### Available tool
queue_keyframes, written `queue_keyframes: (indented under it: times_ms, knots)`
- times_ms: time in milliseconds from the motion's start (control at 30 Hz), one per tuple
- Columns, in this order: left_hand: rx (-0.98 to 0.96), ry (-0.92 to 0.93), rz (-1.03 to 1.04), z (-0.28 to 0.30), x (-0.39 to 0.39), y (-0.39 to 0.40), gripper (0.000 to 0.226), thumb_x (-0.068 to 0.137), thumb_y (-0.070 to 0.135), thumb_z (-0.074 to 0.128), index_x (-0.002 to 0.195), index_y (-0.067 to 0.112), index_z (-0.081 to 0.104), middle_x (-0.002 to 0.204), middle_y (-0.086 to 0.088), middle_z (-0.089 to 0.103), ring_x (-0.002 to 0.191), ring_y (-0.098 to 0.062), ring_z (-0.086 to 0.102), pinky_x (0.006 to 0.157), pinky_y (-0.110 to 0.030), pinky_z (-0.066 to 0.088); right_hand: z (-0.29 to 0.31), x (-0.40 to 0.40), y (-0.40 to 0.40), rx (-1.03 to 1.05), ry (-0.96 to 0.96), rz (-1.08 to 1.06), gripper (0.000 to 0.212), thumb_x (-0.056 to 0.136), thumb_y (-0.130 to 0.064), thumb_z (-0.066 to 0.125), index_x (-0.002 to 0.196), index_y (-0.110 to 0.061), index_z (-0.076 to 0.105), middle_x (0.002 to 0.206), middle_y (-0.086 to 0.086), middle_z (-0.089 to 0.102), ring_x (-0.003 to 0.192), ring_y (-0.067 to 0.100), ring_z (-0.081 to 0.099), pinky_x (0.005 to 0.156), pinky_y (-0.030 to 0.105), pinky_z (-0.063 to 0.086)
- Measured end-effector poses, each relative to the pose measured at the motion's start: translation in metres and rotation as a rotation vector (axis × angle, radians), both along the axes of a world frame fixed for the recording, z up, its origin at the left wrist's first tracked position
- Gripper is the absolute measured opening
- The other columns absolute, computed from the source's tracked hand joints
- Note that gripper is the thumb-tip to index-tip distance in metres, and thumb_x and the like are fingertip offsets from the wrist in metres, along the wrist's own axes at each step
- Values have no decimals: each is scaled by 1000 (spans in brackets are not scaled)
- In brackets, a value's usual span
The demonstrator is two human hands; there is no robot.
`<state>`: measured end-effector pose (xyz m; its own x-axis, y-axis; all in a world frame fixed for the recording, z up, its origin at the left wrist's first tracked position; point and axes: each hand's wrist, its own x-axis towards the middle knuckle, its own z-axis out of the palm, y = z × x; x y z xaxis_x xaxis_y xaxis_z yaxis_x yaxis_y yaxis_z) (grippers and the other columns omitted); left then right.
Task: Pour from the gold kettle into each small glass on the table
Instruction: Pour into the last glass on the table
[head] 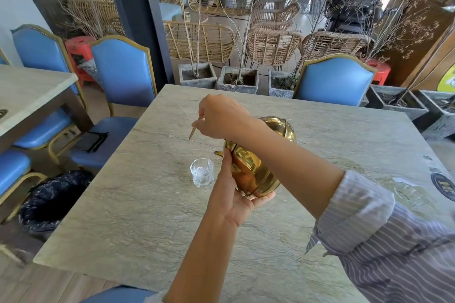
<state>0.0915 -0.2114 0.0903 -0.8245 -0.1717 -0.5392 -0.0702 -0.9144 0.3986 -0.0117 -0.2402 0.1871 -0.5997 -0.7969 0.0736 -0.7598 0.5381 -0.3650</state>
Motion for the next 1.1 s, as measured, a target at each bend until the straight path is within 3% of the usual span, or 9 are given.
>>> queue_keyframes:
  times_ms: [233,400,467,533,633,733,833,967,1100]
  knots:
    - [-56,-52,20,-7,5,0,46,91,57,64,117,20,63,125,-19,61,115,-43,63,103,-70,46,-4,5,12,-62,-21,-37,33,91,-34,65,109,-6,67,85,9,67,70,25,59,58,32,48]
    - [-171,-103,33,-25,5,1,68,85,58,72,142,25,54,142,-16,58,125,-41,62,79,-58,62,-23,5,27,-171,-75,-70,38,92,-35,62,119,-8,66,78,2,62,52,11,46,47,24,34]
    - [-226,-134,55,-34,6,1,79,74,60,78,143,30,54,143,-12,59,125,-38,61,77,-55,64,-32,6,37,-217,-114,-79,40,92,-36,62,122,-9,64,89,7,71,60,11,53,53,24,37]
    - [-310,-165,80,-44,7,2,93,59,66,83,142,37,53,144,-6,57,129,-36,58,74,-50,64,-42,6,48,-275,-168,-82,40,92,-37,63,121,-10,64,79,1,73,57,4,56,55,21,39]
    - [-471,-191,96,-58,13,6,106,49,72,84,144,42,49,149,-3,53,134,-34,53,86,-51,61,-57,8,69,-344,-240,-109,38,92,-37,64,119,-10,64,57,-12,55,40,-2,49,45,10,33]
    - [-576,-198,85,-66,19,15,82,69,63,78,142,42,48,150,-1,50,135,-30,52,102,-58,53,-67,12,95,-393,-333,-117,36,93,-34,64,118,-7,63,50,-7,54,35,1,48,41,11,35]
    - [-642,-190,93,-72,25,27,82,64,62,79,138,44,49,144,3,56,129,-25,57,105,-56,51,-73,16,121,-416,-418,-103,31,93,-30,65,113,-6,61,47,-7,52,34,3,48,42,12,34]
    - [-697,-190,91,-81,36,50,73,63,56,83,129,46,52,135,7,62,126,-22,60,109,-56,49,-80,22,161,-418,-534,-68,22,93,-28,65,102,-9,58,49,1,58,40,17,51,46,33,43]
    - [-660,-150,49,-96,42,73,90,61,44,95,138,40,47,133,6,62,126,-20,62,106,-49,52,-88,33,208,-412,-532,-50,20,92,-25,66,89,-14,49,56,17,61,43,21,56,46,36,45]
